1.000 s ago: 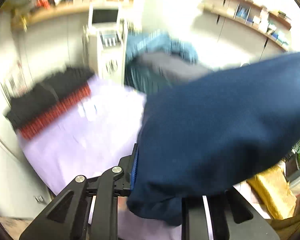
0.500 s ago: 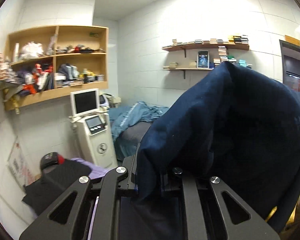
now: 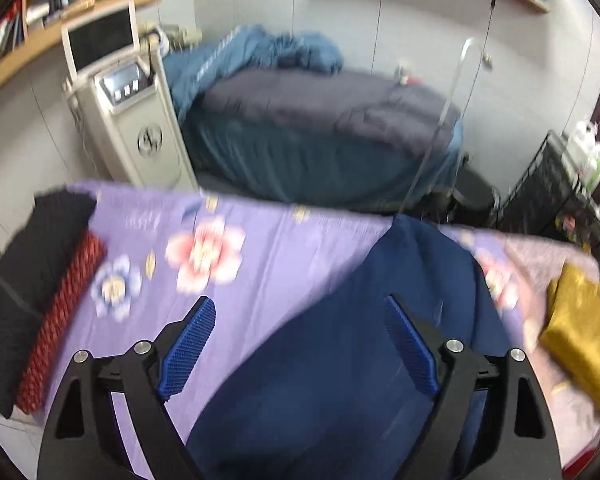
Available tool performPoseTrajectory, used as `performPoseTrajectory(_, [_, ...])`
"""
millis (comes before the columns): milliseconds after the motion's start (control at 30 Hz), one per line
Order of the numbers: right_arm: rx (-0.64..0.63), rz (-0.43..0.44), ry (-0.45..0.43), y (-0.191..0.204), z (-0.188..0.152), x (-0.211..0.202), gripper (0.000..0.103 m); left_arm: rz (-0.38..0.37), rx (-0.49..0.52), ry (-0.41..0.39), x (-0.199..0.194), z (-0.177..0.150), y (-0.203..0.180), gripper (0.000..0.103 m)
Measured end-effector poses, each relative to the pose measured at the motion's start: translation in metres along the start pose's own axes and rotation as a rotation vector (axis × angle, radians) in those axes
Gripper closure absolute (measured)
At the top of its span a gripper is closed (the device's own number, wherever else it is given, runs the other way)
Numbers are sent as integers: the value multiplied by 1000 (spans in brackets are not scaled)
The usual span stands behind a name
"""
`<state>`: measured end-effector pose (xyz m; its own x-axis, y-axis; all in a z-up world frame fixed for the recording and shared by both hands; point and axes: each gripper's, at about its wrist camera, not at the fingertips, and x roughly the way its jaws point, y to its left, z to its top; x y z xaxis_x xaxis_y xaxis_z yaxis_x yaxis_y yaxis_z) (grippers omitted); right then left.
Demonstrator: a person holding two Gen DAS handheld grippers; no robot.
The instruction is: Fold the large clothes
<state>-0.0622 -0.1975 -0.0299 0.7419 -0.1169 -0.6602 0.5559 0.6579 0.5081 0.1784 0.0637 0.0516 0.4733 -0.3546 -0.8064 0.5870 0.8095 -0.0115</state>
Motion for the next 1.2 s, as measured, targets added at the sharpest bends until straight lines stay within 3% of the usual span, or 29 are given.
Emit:
performPoseTrajectory(100, [72, -97, 117, -7, -44, 32, 7, 2, 75, 85, 7, -46, 25, 17])
performPoseTrajectory(300, [128, -222, 280, 0, -124, 63, 7, -140, 284, 224, -8, -136, 11, 8])
performPoseTrajectory(467, [-27, -298, 369, 29, -166, 70, 7, -218, 374, 385, 0, -204, -11, 8])
performPoseTrajectory(600, [-124, -368, 427, 33, -189, 82, 7, -272, 505, 378, -2, -222, -49, 8])
performPoseTrajectory(700, [-125, -368, 456, 24, -197, 89, 7, -304, 594, 358, -4, -221, -82, 7])
performPoseTrajectory(800, [-81, -361, 456, 12, -193, 88, 7, -259, 625, 347, 0, -218, -111, 6])
performPoseTrajectory(900, [-37, -353, 431, -1, -186, 80, 7, -194, 677, 438, 25, -229, -139, 6])
performPoseTrajectory(1000, [1, -349, 431, -16, -182, 75, 7, -156, 698, 439, 45, -243, -151, 7])
performPoseTrajectory(1033, [11, -354, 436, -19, -182, 73, 7, -143, 676, 433, 52, -247, -149, 10])
performPoseTrajectory(1133, [37, -333, 449, -29, -183, 73, 7, -116, 676, 430, 54, -251, -141, 34])
performPoseTrajectory(1200, [43, -337, 447, -33, -183, 74, 7, -130, 641, 419, 50, -242, -129, 56])
